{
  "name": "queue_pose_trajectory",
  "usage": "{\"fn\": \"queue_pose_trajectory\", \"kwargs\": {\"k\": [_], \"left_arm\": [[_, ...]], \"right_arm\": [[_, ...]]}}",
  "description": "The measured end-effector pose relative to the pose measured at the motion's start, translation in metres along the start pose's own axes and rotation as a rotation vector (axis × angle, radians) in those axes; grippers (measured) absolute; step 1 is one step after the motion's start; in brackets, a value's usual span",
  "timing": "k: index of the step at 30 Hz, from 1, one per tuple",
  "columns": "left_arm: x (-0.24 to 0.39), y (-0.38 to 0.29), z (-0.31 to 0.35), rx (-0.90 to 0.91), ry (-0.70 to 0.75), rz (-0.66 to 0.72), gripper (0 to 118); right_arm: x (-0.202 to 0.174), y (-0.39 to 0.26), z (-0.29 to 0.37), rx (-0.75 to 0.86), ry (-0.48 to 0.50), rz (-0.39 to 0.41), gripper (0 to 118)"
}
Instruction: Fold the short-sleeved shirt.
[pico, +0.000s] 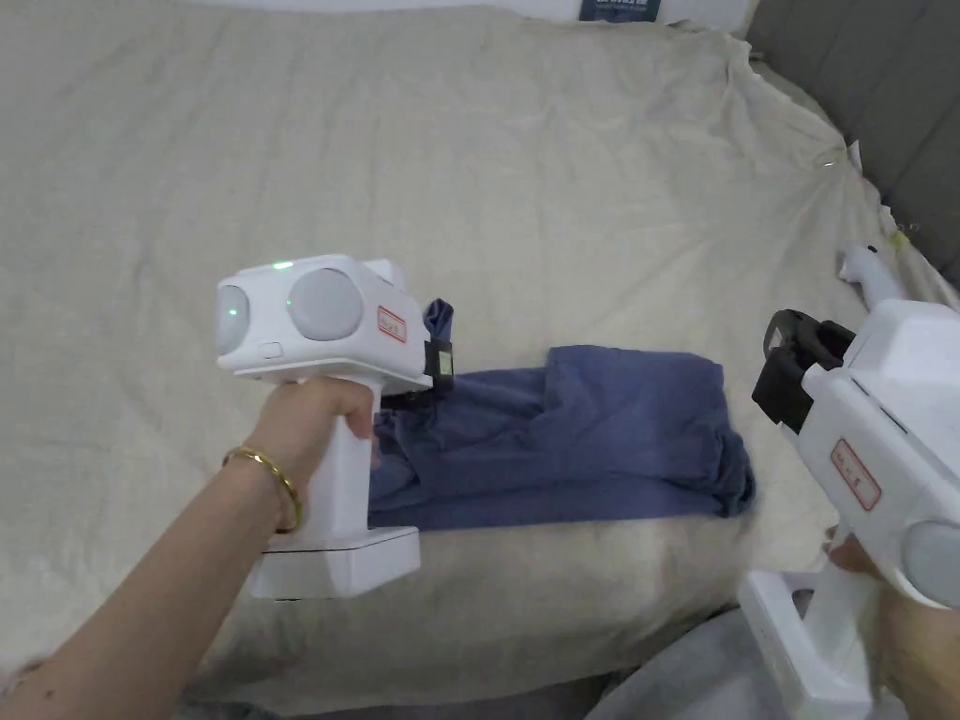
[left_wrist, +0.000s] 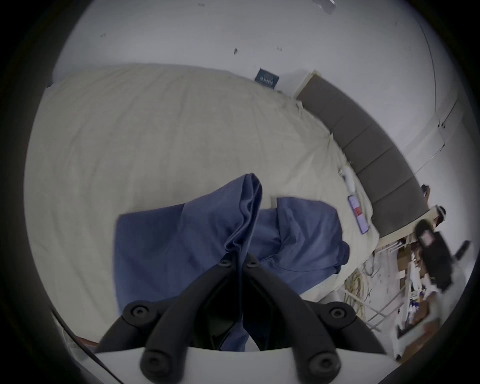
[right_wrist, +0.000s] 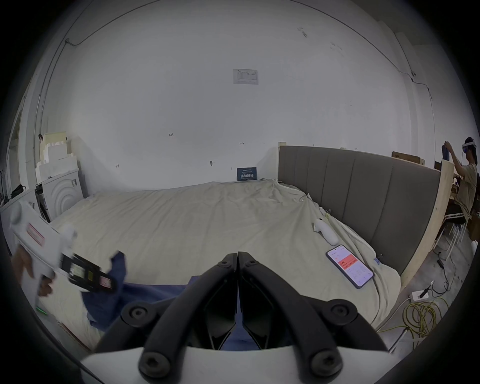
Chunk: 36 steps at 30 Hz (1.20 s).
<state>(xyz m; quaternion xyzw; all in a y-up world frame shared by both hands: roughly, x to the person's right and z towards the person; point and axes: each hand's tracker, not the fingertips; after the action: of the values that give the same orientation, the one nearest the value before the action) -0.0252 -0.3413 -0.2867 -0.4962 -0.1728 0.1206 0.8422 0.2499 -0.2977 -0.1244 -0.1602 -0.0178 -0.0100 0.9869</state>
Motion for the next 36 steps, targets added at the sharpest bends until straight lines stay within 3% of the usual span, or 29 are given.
{"fn": "queue_pose_trajectory", "kwargs": {"k": [3,5,7,8,9,13,18,19,21,22,23,25,33,36], "left_arm": [[0.019,-0.011,-0.044,-0.054,0.063,-0.021,3],[0.024,-0.015,-0.065,-0.060,0.082,-0.035,31],[0.025,-0.019,-0.076,-0.068,0.066,-0.071,80],[0.027,-0.019,-0.078,-0.084,0.066,-0.093,94],[0.030,-0.016,-0.077,-0.103,0.058,-0.099,102],[0.023,0.004,-0.042,-0.024,-0.109,-0.048,104],[0.014,0.010,0.010,0.186,0.067,-0.112,103],[0.013,0.007,0.014,0.225,0.122,-0.133,99],[0.012,-0.005,0.013,0.269,0.198,-0.171,69],[0.014,-0.014,0.010,0.276,0.227,-0.184,37],[0.015,-0.023,0.004,0.277,0.239,-0.199,20],[0.016,-0.043,-0.008,0.244,0.229,-0.204,1],[0.040,-0.115,-0.047,0.085,0.165,-0.233,0],[0.065,-0.132,-0.048,0.123,0.167,-0.368,0]], "right_arm": [[0.004,-0.003,0.003,-0.010,-0.006,0.001,0],[0.009,-0.005,0.003,-0.012,-0.013,-0.002,0],[0.012,-0.006,0.002,-0.019,-0.014,-0.009,0],[0.013,-0.007,0.001,-0.023,-0.014,-0.008,0],[0.013,-0.008,0.000,-0.025,-0.015,-0.008,0],[0.014,-0.009,-0.002,-0.023,-0.006,-0.012,0],[0.010,-0.007,-0.001,-0.009,0.006,-0.012,0],[0.010,-0.007,-0.001,-0.007,0.009,-0.012,0],[0.008,-0.007,-0.001,-0.004,0.016,-0.013,0],[0.008,-0.007,-0.001,-0.004,0.017,-0.013,0],[0.008,-0.007,-0.002,-0.004,0.018,-0.014,0],[0.007,-0.007,-0.001,-0.007,0.021,-0.015,0],[0.018,-0.013,0.007,-0.013,-0.018,-0.007,0],[0.021,-0.017,0.008,-0.026,-0.029,-0.013,0]]}}
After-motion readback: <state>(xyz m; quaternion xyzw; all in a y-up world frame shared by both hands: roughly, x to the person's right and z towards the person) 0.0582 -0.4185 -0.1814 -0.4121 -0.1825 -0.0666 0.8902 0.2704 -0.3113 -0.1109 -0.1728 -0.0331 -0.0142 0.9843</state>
